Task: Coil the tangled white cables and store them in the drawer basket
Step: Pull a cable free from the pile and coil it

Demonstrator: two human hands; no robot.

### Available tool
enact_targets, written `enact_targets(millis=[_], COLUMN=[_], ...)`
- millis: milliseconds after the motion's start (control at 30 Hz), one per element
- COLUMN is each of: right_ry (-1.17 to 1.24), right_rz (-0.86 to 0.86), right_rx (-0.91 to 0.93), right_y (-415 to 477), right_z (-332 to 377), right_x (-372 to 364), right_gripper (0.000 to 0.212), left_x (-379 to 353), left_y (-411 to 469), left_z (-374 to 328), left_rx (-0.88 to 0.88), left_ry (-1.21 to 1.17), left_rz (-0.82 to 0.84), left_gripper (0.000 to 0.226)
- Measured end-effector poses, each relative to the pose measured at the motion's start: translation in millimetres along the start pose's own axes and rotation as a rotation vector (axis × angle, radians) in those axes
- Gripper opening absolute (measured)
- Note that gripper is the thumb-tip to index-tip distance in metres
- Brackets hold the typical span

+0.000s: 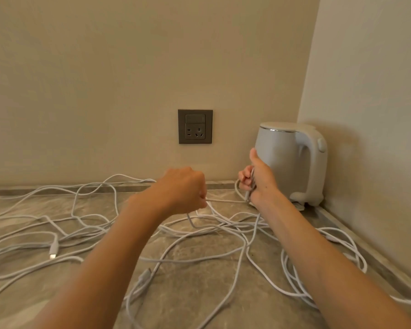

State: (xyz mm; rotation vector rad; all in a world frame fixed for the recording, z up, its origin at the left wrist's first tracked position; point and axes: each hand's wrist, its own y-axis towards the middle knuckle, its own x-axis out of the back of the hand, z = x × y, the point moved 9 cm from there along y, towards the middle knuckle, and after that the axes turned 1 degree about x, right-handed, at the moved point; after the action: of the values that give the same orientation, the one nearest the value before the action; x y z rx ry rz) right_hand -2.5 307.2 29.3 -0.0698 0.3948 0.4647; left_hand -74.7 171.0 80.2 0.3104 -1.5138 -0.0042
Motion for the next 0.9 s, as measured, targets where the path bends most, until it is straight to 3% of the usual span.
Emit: enact_targets(millis=[133,233,367,433,600,767,900], right_ry=[0.238,0.212,0.095,0.05,0.207,0.31,0.419], right_rz=[0.142,0.308,0.596,0.744,1.175,1.212,1.206], right_rx=[0.007,-0.055,-0.204,-0.3,-0.56,-0.627,-0.635], right_y=[-0.8,-3.9,-22.8,-37.5,-82.0,-91.2,-85.3], right_z=[7.7,2.3,-11.4,-16.9,-24.9,-22.2,-15.3], right_x=[-14.6,-29.1,-54.8,-69.0,-104.3,-108.7,-107.3], right_gripper=[0.063,0.072,0.07,0.07,0.072,0.083,0.073], left_x=[-3.1,-7.0,17.0,29.3,23.8,23.5,24.6], left_y=[2.4,1.9,2.7,0.8,1.6,-0.7,-2.8], left_z=[17.4,34.5,30.6,23.6,4.0,0.5,-5.5], left_rx=[0.14,0.193,0.11,0.057,-0.071,-0.05,-0.049], left_ry=[0.242,0.045,-0.335,-0.459,-0.481,-0.533,-0.617], left_rz=[-0.015,-0.006,-0.291,-0.384,-0.327,-0.366,-0.377], left_gripper=[0.025,0.046,0.035,0.043,0.037,0.044,0.044])
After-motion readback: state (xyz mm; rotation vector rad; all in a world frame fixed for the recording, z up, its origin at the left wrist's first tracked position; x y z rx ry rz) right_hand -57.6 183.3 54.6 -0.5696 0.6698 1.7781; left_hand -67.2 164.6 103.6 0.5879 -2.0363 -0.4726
